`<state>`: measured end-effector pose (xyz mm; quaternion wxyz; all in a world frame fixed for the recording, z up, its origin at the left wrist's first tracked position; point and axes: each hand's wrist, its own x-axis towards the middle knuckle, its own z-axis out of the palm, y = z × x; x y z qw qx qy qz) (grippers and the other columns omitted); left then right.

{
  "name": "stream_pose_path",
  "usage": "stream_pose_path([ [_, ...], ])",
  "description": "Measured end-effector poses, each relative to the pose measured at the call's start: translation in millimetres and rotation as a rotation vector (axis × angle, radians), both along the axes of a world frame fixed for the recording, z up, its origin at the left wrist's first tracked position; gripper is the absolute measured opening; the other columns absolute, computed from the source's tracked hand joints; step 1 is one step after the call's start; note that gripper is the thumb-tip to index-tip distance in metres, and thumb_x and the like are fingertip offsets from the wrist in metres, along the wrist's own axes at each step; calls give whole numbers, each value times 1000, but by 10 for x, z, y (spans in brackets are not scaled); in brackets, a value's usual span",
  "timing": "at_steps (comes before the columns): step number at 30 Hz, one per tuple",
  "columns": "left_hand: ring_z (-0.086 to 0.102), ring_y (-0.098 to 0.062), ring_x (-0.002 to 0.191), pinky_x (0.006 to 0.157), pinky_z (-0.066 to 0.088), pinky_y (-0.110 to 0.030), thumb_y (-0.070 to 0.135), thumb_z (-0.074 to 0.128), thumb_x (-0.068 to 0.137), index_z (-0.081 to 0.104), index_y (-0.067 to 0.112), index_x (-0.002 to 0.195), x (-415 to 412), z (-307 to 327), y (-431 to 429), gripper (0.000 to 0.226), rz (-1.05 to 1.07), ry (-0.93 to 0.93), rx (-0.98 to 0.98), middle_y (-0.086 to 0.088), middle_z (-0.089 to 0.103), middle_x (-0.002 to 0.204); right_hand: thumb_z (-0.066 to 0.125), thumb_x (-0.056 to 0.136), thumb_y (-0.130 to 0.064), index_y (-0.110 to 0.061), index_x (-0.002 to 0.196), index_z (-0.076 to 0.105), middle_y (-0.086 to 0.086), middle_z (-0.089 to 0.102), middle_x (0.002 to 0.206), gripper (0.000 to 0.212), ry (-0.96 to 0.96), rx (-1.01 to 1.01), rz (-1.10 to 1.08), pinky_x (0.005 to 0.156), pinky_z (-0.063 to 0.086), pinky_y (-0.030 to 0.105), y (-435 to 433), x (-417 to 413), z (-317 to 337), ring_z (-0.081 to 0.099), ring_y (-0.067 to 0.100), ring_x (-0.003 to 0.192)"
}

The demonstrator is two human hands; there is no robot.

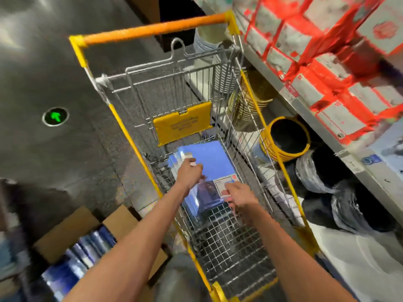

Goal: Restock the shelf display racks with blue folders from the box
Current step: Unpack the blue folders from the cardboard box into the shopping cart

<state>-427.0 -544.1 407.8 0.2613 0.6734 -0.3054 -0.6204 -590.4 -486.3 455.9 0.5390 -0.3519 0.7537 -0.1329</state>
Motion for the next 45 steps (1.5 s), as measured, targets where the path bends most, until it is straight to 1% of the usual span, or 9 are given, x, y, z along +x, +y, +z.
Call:
stream_pose_path([
  [4,69,-23,77,62,45,-28,18,49,102,53,15,124,310,520,581,23,24,-24,-161,-10,71,109,46,105,-13,1,109,60,12,66,87,21,-94,-78,44,39,43,13,414,214,370,62,3,44],
  [10,64,-14,59,45,43,-15,14,50,103,61,6,115,761,918,1817,18,201,-88,-301,-10,71,94,43,104,-16,7,115,62,29,68,101,32,-160,-207,162,49,43,19,1269,504,486,56,13,64],
  [16,68,-22,66,50,45,-19,16,49,104,60,8,116,1190,971,3215,18,266,-249,-276,-9,73,94,49,102,-19,-15,91,59,9,69,90,16,-260,-197,305,47,39,21,2296,1084,419,55,12,55],
  [22,67,-20,68,53,49,-17,14,47,105,59,6,117,1604,910,4153,19,308,-333,-208,-10,72,96,47,103,-26,-14,108,61,2,71,92,20,-258,-142,477,56,45,26,2975,1614,341,61,15,67],
  [25,67,-17,66,49,44,-11,14,48,104,58,7,116,1913,783,4593,17,358,-338,-171,-8,71,92,46,102,-26,-11,109,61,5,73,99,22,-256,-97,557,59,47,26,3264,1925,279,63,14,71],
  [29,69,-15,63,63,59,-30,15,53,102,60,5,116,2375,467,5082,18,444,-338,-91,0,72,84,45,103,-24,-10,110,59,7,70,101,22,-246,-32,635,55,45,20,3561,2397,131,61,7,68],
  [34,75,-28,76,43,43,-16,18,51,104,59,11,120,2906,95,5569,20,493,-330,16,-8,74,97,47,103,-34,-12,112,62,7,73,104,28,-167,64,707,74,54,34,3913,3076,-271,68,20,82],
  [41,73,-22,73,56,50,-26,20,51,104,57,12,128,3764,-713,5764,27,443,-228,151,-7,75,104,49,100,-41,11,109,60,30,65,97,54,22,117,777,71,49,44,4218,3842,-937,60,32,77],
  [45,74,-21,82,78,62,-39,23,54,102,60,18,122,4084,-1106,5741,22,424,-211,197,-5,75,101,49,103,-38,7,104,62,22,68,92,46,101,137,790,74,51,45,4191,4084,-1262,64,36,83],
])
